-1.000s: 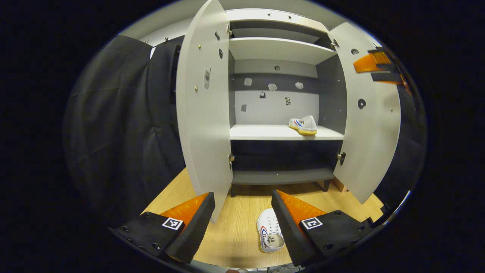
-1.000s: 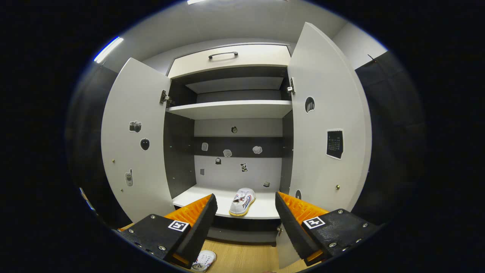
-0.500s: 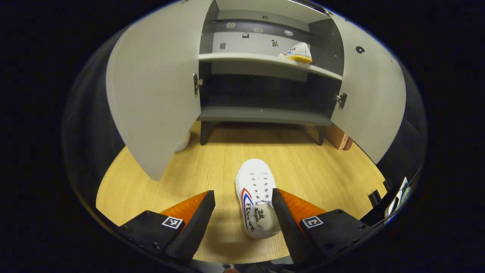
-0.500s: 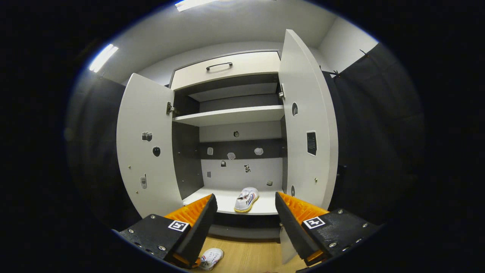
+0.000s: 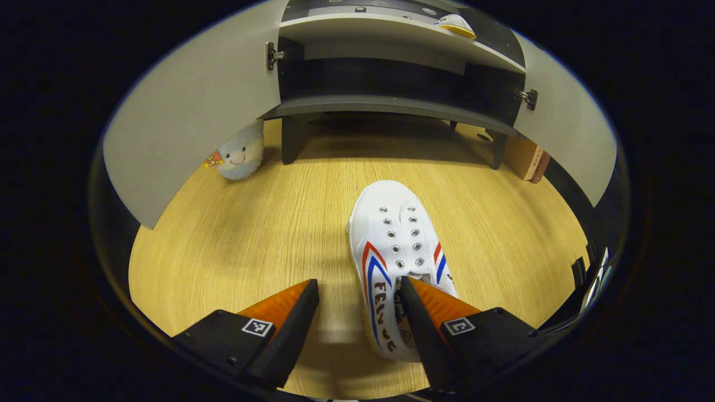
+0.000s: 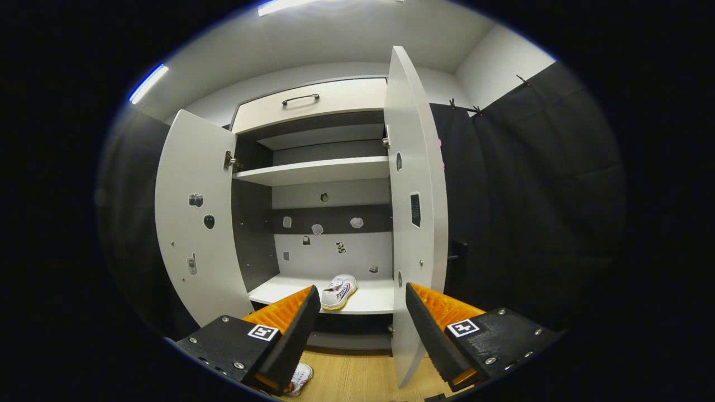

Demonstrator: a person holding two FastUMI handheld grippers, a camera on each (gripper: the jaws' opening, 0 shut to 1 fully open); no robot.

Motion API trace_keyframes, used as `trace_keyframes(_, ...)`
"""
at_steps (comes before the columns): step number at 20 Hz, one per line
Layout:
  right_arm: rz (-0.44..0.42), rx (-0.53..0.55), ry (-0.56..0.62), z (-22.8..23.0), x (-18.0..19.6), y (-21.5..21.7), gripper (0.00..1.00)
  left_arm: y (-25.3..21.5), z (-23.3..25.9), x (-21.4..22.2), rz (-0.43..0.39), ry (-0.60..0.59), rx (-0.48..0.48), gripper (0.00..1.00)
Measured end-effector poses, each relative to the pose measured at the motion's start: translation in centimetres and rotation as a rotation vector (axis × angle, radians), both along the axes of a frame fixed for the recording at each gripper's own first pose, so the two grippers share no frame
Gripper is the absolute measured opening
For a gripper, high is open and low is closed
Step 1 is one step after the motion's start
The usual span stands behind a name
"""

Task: Grab one shoe with the right hand and put it into the shoe cabinet, grab the other shoe with the left hand and put it into the shoe cabinet; then close the right door with the right hand and the left door with the left hand.

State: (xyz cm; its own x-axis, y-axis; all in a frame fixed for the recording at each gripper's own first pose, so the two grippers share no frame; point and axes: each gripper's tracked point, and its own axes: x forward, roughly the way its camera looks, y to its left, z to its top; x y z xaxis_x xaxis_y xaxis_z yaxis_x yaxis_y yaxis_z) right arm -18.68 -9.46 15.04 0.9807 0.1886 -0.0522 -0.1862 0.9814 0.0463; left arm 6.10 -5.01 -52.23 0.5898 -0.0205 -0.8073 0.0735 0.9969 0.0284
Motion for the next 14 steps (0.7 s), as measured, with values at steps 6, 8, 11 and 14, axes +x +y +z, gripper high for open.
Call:
trace_keyframes(6, -0.025, 0.000, 0.009, -0.1, 0.0, -1.1, 0.94, -0.7, -0.2, 0.1, 0.014, 0.077, 0.026, 0.18)
trace_keyframes(8, -0.025, 0.006, 0.002, 0.0, -0.1, -1.4, 0.94, -0.9, 0.3, 0.6, 0.050, 0.070, -0.012, 0.07)
trace_keyframes(11, -0.030, 0.006, -0.001, 0.3, -0.2, -1.8, 0.94, -1.4, 2.9, 0.7, 0.061, 0.048, -0.031, 0.07)
trace_keyframes(14, -0.039, 0.016, -0.014, 0.8, -0.4, -2.2, 0.94, -2.7, 7.5, 2.1, 0.061, 0.016, -0.065, 0.07)
